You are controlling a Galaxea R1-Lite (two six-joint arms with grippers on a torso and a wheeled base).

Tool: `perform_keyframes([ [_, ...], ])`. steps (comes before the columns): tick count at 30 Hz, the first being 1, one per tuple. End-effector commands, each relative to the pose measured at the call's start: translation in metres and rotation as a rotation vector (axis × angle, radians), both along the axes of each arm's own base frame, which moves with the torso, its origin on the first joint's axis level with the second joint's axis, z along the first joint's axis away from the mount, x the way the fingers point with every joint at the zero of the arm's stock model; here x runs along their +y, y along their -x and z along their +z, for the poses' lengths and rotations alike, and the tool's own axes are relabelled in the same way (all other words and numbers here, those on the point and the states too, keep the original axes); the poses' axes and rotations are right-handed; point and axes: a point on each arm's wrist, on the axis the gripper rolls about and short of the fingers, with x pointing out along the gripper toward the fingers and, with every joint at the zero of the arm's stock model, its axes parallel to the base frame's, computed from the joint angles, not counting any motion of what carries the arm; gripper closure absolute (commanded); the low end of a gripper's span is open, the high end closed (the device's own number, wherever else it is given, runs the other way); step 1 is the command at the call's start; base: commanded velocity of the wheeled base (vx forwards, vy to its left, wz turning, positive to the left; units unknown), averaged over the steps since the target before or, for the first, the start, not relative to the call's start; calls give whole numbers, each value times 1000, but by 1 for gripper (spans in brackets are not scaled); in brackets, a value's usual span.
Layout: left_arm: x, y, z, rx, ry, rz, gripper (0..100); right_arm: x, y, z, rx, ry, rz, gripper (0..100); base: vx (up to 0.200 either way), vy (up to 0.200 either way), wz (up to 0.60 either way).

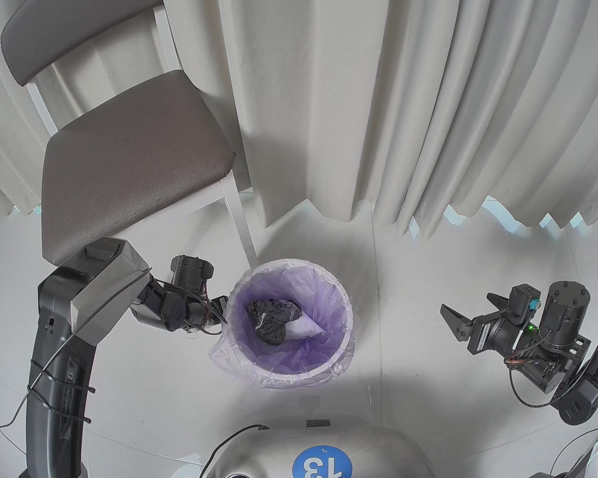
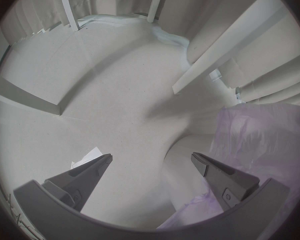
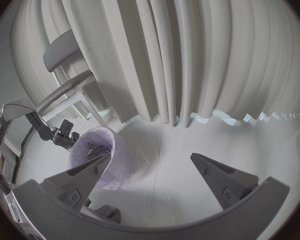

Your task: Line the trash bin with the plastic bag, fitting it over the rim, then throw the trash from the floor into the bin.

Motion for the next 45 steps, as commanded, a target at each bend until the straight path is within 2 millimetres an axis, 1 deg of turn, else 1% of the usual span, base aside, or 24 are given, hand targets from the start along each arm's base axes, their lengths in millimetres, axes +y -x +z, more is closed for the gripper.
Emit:
perform_keyframes([
  [1,5,-2,1,-6,-13,24,0,1,-3,-5,14,7,0,0,0,0,0],
  [2,19,-3,3,-20,-78,88,0,1,-3,-5,14,7,1,0,0,0,0],
  [4,23,-3,8,-33,-109,112,0,1,-2,-5,14,7,1,0,0,0,0],
  [5,33,0,16,-46,-150,146,0,1,-2,-5,12,8,2,0,0,0,0],
  [7,41,7,30,-63,-169,152,0,1,-1,-5,16,9,3,0,0,0,0],
  [8,43,8,33,-69,-170,153,0,1,-1,-5,16,10,2,0,0,0,0],
  [10,46,24,51,-99,-178,142,0,1,3,-5,22,12,0,0,0,0,0],
  [13,47,40,63,-126,-185,123,0,-1,8,-8,41,21,-3,0,0,0,0],
  [17,45,74,79,-196,-219,54,0,-5,18,-11,42,24,-4,0,0,0,0],
  [19,45,84,81,-219,-231,37,0,-7,20,-11,39,23,-5,0,0,0,0],
  [20,45,84,81,-219,-231,37,0,-7,20,-11,39,23,-5,0,0,0,0],
  [21,44,100,85,-245,-243,14,0,-9,25,-13,47,27,-7,0,0,0,0],
  [24,39,129,92,-288,-241,-61,0,-11,28,-13,52,34,-36,0,0,0,0],
  [25,39,131,92,-288,-241,-64,0,-11,28,-13,52,35,-39,0,0,0,0],
  [26,36,144,98,-322,-221,-110,0,-11,28,-13,50,36,-62,0,0,0,0],
  [27,34,152,101,-338,-209,-131,0,-11,28,-13,50,36,-62,0,0,0,0],
  [28,33,157,104,-351,-202,-142,0,-11,28,-14,51,40,-61,0,0,0,0],
  [30,33,157,104,-351,-202,-142,0,-11,28,-14,51,40,-61,0,0,0,0],
  [31,31,172,113,-383,-188,-159,0,-11,27,-15,53,43,-62,0,0,0,0],
  [33,32,178,118,-401,-176,-168,0,-10,26,-13,44,34,-63,0,0,0,0],
  [36,33,198,135,-478,-100,-252,0,-10,21,-6,4,6,-74,0,0,0,0],
  [39,37,214,159,-586,-40,-313,0,-9,18,11,-76,-33,-79,0,0,0,0],
  [40,38,219,173,-636,-24,-323,0,-10,16,19,-114,-48,-83,0,0,0,0],
  [45,44,242,209,-765,-8,-328,0,-15,8,41,-225,-85,-117,0,0,0,0],
])
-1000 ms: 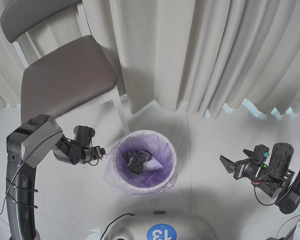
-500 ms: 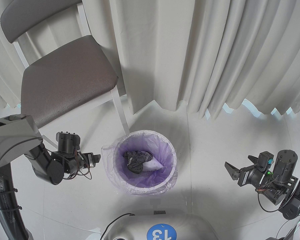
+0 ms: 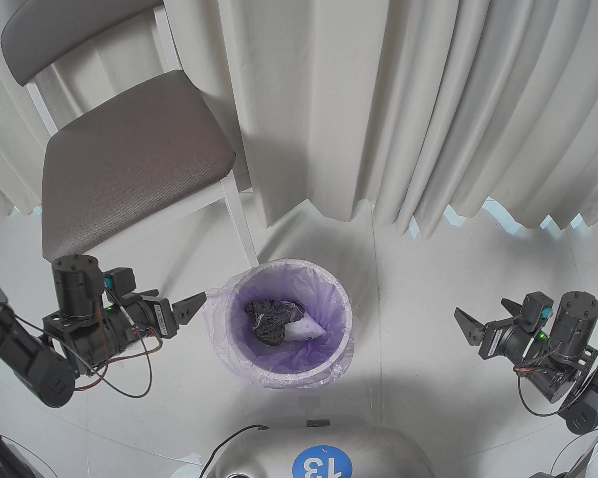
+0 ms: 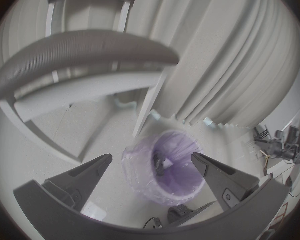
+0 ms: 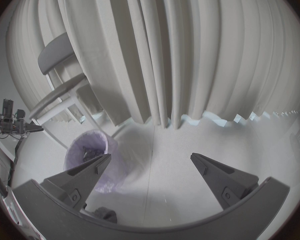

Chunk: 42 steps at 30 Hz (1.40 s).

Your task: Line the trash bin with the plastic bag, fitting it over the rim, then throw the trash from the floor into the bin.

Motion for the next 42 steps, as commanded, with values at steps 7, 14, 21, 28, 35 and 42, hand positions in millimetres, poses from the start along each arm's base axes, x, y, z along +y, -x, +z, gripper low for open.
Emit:
perform_keyframes([
  [7,22,48,108,-375,89,22,0,-17,-28,60,-305,-71,-100,0,0,0,0],
  [14,60,75,181,-480,50,198,0,-20,-43,102,-435,-31,-127,0,0,0,0],
  [21,80,119,225,-572,-33,323,0,-25,-20,177,-535,-66,-122,0,0,0,0],
  [28,72,177,241,-614,-34,258,0,-42,50,223,-531,-54,-121,0,0,0,0],
  [35,60,241,240,-584,-4,170,0,-63,131,244,-541,-49,-125,0,0,0,0],
  [42,57,294,237,-593,27,73,0,-81,202,243,-565,3,-151,0,0,0,0],
])
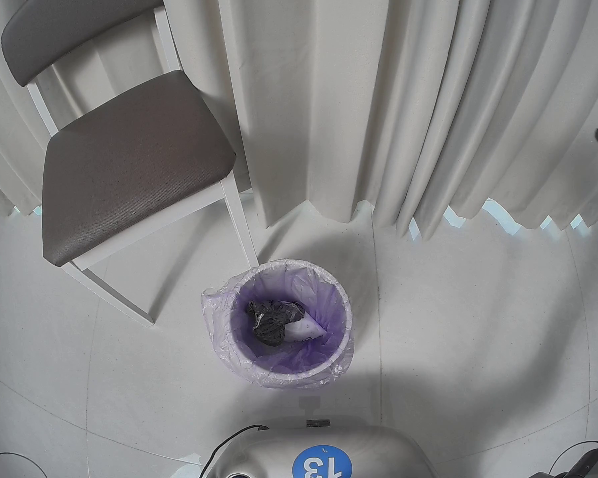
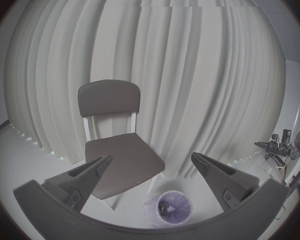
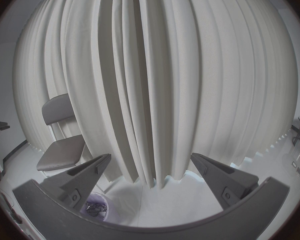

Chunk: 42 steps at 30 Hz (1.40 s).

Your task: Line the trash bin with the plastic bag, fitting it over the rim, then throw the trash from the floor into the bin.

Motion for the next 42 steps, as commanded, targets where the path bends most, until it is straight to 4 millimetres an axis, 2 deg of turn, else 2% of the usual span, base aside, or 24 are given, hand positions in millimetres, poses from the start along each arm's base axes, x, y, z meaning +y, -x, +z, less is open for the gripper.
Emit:
perform_keyframes([
  [1,-5,79,6,-126,-8,-108,0,-25,97,15,-187,-3,-30,0,0,0,0],
  [3,-2,105,2,-127,-6,-159,0,-29,119,7,-197,-1,-50,0,0,0,0],
  [4,-2,105,2,-127,-6,-159,0,-29,119,7,-197,-1,-50,0,0,0,0],
  [5,3,122,-1,-120,-8,-200,0,-32,137,-1,-203,1,-85,0,0,0,0],
  [6,6,133,-5,-112,-8,-223,0,-32,147,-6,-197,6,-110,0,0,0,0],
  [8,8,144,-9,-115,-8,-227,0,-33,165,-12,-200,10,-141,0,0,0,0],
  [9,8,144,-9,-115,-8,-227,0,-33,165,-12,-200,10,-141,0,0,0,0],
  [10,9,156,-13,-131,-6,-214,0,-33,188,-20,-199,14,-159,0,0,0,0],
  [11,10,161,-15,-140,-4,-197,0,-34,200,-24,-198,15,-165,0,0,0,0],
  [14,9,172,-21,-165,-2,-165,0,-34,224,-36,-193,16,-180,0,0,0,0],
  [15,9,173,-21,-166,-2,-163,0,-34,225,-37,-192,16,-180,0,0,0,0],
  [16,6,181,-25,-176,-6,-137,0,-33,240,-46,-190,17,-195,0,0,0,0],
  [19,5,196,-32,-174,-12,-127,0,-32,260,-61,-189,19,-210,0,0,0,0],
  [24,6,213,-41,-159,-13,-128,0,-23,276,-86,-179,35,-206,0,0,0,0],
  [31,1,229,-59,-145,-32,-100,0,-22,277,-89,-151,37,-191,0,0,0,0],
  [34,2,237,-76,-126,-33,-101,0,-22,276,-89,-145,40,-189,0,0,0,0],
  [38,2,242,-90,-121,-30,-86,0,-22,276,-89,-148,40,-188,0,0,0,0],
  [39,3,243,-101,-126,-27,-77,0,-22,276,-89,-149,37,-186,0,0,0,0],
  [42,4,245,-115,-123,-6,-27,0,-22,277,-88,-155,40,-187,0,0,0,0],
])
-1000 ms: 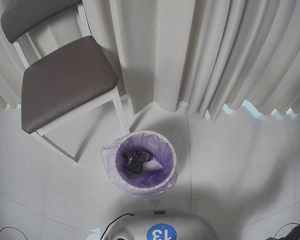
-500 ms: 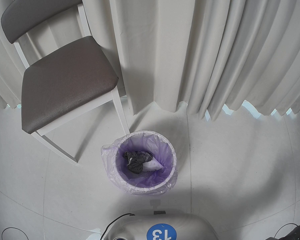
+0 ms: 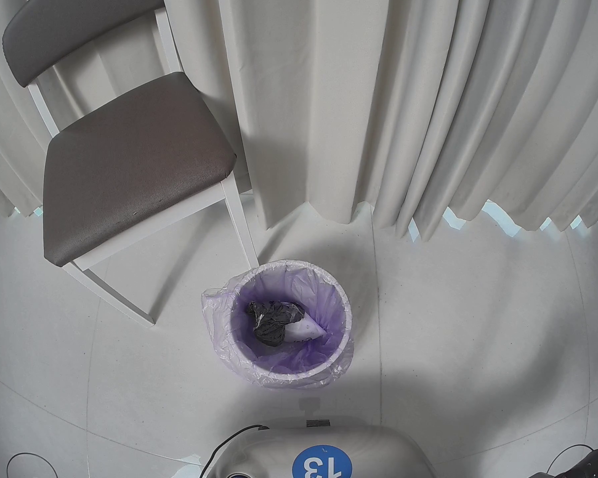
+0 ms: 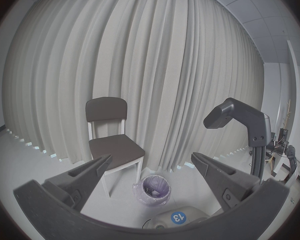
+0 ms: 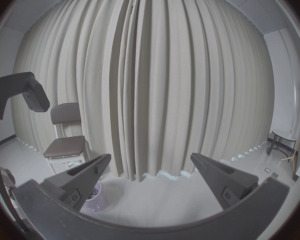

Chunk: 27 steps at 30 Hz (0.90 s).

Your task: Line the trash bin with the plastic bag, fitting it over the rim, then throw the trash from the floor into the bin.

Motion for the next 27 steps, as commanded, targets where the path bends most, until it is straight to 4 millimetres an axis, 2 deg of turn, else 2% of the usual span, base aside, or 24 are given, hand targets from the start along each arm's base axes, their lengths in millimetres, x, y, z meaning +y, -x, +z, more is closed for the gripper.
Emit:
perform_keyframes([
  [1,1,11,-29,-21,33,71,0,0,5,-1,-22,3,0,0,0,0,0],
  [8,0,18,-33,-77,31,131,0,1,8,3,-66,35,48,0,0,0,0],
  [17,1,25,-21,-236,-22,206,0,2,15,21,-262,153,15,0,0,0,0],
  [21,1,15,-19,-263,-67,227,0,2,13,24,-300,175,2,0,0,0,0],
  [27,1,-14,-6,-411,-73,249,0,3,8,32,-427,221,24,0,0,0,0],
])
